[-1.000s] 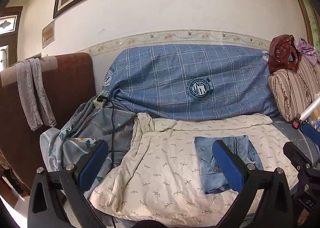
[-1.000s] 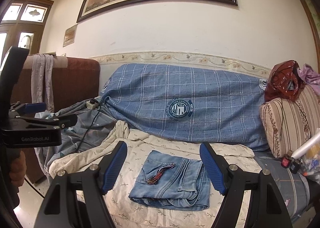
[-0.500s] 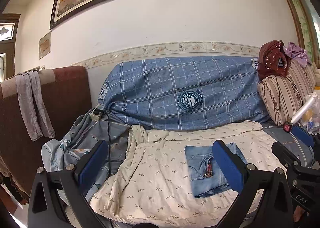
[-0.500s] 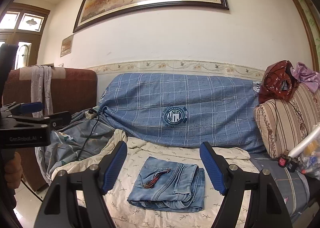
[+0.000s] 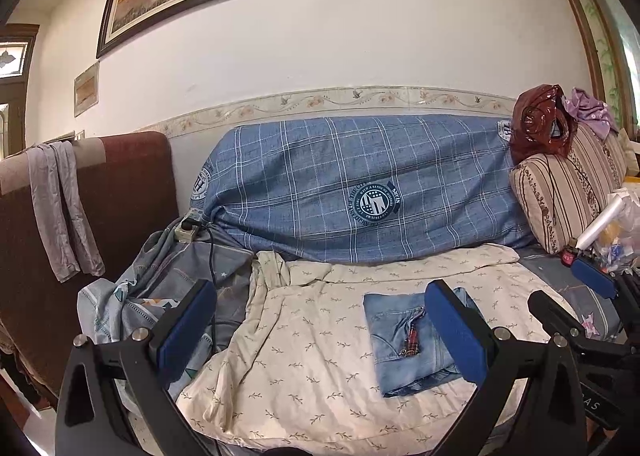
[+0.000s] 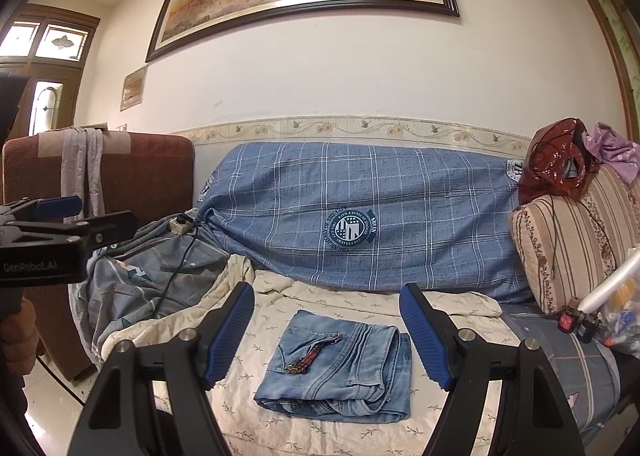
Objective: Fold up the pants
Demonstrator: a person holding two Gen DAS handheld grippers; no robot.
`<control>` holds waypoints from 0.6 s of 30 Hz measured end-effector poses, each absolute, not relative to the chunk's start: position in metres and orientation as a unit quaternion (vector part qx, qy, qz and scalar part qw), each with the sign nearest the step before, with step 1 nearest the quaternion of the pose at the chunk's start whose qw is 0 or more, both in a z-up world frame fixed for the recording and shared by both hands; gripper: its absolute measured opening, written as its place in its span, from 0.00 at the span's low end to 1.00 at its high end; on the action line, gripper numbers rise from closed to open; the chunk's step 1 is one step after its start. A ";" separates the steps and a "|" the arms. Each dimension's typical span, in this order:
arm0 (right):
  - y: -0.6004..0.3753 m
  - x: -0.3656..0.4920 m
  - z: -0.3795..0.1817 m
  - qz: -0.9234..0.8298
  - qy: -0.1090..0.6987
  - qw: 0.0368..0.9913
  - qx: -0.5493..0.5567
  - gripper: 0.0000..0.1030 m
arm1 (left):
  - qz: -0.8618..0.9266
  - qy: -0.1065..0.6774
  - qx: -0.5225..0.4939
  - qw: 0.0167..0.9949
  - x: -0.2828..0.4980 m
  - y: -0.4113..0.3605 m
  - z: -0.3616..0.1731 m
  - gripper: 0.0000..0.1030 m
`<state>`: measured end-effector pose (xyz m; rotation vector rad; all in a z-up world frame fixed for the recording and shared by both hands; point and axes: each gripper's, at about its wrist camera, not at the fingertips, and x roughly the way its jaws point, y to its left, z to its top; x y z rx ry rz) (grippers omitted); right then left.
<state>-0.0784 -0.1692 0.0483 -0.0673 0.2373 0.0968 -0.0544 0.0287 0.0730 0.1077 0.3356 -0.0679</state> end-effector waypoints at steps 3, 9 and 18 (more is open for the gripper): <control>-0.166 -0.074 0.045 0.050 0.124 0.990 -0.038 0.76 | -0.042 0.173 0.051 0.983 -0.050 0.030 0.070 1.00; -0.161 -0.065 0.040 0.053 0.133 0.989 -0.046 0.76 | -0.049 0.178 0.049 0.982 -0.041 0.030 0.066 1.00; -0.161 -0.056 0.040 0.056 0.136 0.988 -0.041 0.76 | -0.050 0.181 0.047 0.981 -0.034 0.032 0.067 1.00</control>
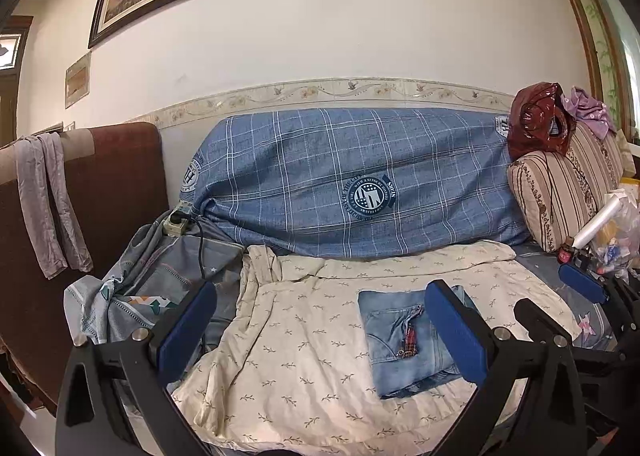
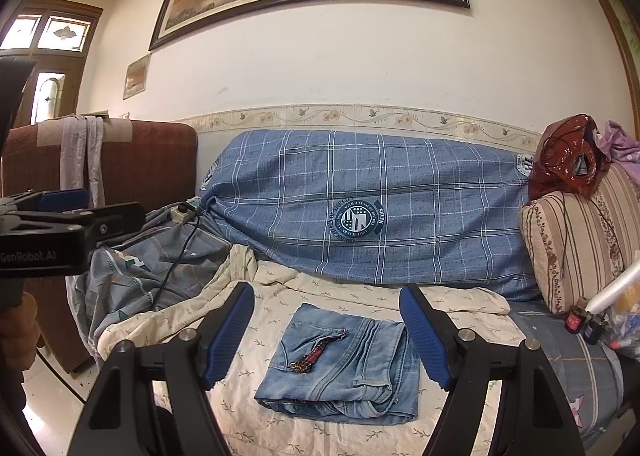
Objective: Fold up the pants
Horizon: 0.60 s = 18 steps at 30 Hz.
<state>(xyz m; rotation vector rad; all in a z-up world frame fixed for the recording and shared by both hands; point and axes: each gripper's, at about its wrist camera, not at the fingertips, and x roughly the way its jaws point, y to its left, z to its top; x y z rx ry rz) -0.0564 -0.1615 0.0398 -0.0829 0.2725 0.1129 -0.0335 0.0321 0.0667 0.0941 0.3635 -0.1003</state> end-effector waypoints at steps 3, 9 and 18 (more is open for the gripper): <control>-0.163 -0.058 0.040 0.055 0.135 0.988 -0.042 0.76 | -0.053 0.180 0.045 0.981 -0.035 0.030 0.068 1.00; -0.167 -0.061 0.044 0.051 0.130 0.990 -0.035 0.76 | -0.062 0.176 0.051 0.981 -0.040 0.024 0.074 1.00; -0.172 -0.072 0.054 0.047 0.116 0.992 -0.031 0.76 | -0.068 0.168 0.050 0.982 -0.051 0.021 0.083 1.00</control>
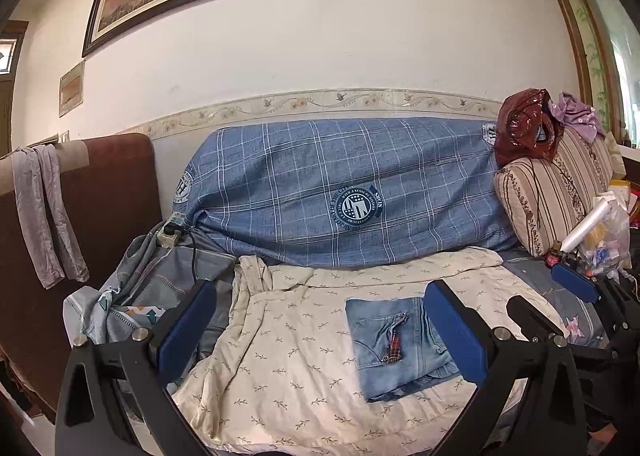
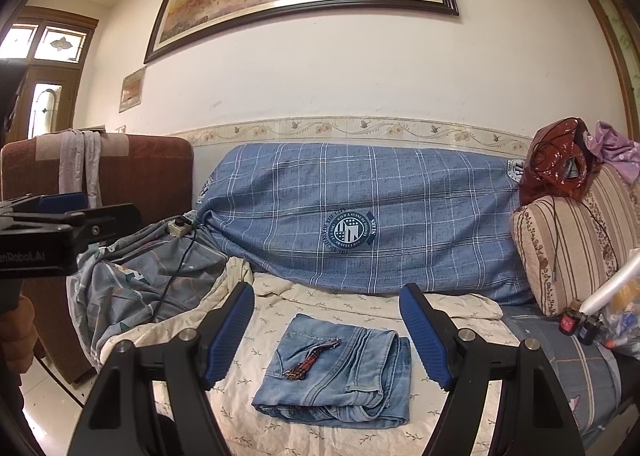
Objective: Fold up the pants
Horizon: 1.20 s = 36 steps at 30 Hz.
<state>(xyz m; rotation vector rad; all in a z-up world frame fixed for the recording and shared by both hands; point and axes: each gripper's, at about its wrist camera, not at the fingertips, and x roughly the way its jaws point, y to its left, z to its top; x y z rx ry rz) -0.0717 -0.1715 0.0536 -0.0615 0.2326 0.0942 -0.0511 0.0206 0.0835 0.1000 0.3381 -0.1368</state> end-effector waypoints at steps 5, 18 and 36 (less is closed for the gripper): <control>-0.175 -0.076 0.056 0.045 0.113 0.992 -0.029 0.76 | -0.073 0.169 0.048 0.982 -0.055 0.019 0.085 1.00; -0.174 -0.079 0.054 0.040 0.113 0.992 -0.028 0.76 | -0.082 0.169 0.043 0.981 -0.055 0.022 0.082 1.00; -0.170 -0.069 0.046 0.044 0.126 0.990 -0.036 0.76 | -0.083 0.184 0.027 0.979 -0.045 0.031 0.072 1.00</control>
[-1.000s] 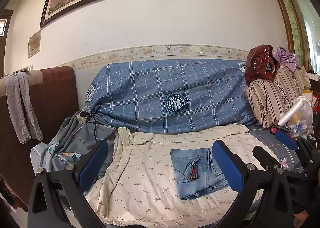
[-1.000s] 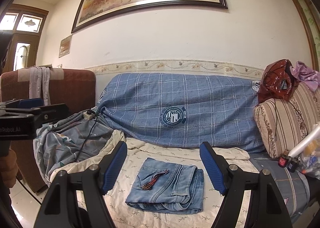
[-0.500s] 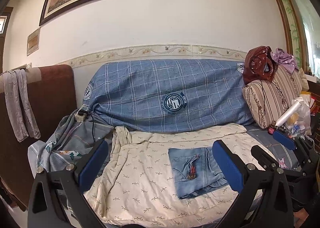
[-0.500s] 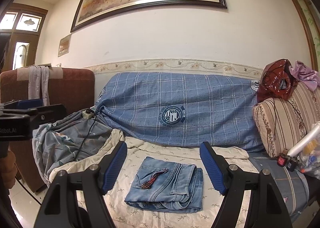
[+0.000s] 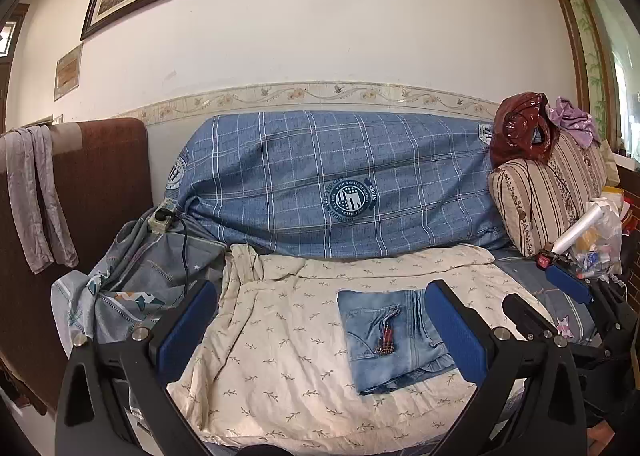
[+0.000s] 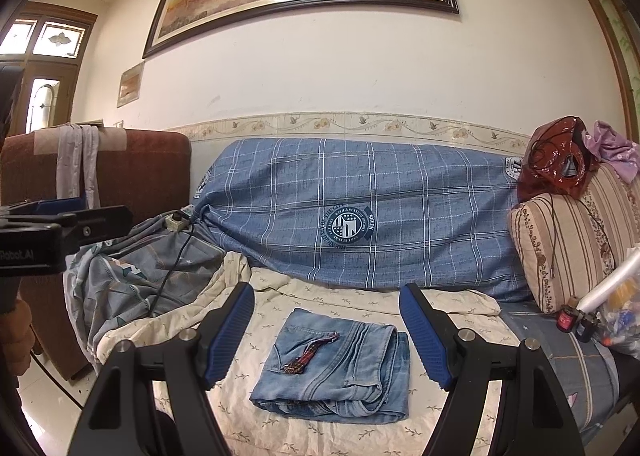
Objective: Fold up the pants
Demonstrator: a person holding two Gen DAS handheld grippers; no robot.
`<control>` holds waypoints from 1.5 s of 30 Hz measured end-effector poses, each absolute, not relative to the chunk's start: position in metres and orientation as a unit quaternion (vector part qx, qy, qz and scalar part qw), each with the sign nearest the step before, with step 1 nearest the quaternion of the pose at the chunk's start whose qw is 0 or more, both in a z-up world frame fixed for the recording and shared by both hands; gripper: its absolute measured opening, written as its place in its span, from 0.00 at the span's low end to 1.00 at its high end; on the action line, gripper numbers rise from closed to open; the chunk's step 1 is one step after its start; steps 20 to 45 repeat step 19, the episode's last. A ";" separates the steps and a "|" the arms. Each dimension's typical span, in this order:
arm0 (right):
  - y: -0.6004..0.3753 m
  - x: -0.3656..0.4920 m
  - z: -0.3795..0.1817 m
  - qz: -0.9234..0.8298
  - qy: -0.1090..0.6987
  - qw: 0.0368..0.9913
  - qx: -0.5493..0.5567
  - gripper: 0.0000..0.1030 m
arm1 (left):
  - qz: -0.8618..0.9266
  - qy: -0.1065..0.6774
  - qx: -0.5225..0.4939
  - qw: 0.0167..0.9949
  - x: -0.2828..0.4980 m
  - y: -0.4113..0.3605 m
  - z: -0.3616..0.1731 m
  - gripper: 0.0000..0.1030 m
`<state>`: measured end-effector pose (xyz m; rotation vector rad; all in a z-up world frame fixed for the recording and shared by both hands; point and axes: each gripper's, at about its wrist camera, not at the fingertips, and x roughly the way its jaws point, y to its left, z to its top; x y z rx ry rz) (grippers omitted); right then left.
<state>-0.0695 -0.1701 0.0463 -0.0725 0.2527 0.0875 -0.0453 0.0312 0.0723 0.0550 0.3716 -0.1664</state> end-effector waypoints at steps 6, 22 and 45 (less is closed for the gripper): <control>-0.166 -0.061 0.039 0.048 0.136 0.989 -0.040 0.76 | -0.081 0.194 0.022 0.977 -0.036 0.035 0.067 1.00; -0.174 -0.029 0.020 0.048 0.157 0.986 -0.038 0.76 | -0.082 0.205 0.010 0.975 0.000 0.034 0.049 1.00; -0.174 -0.029 0.020 0.048 0.157 0.986 -0.038 0.76 | -0.082 0.205 0.010 0.975 0.000 0.034 0.049 1.00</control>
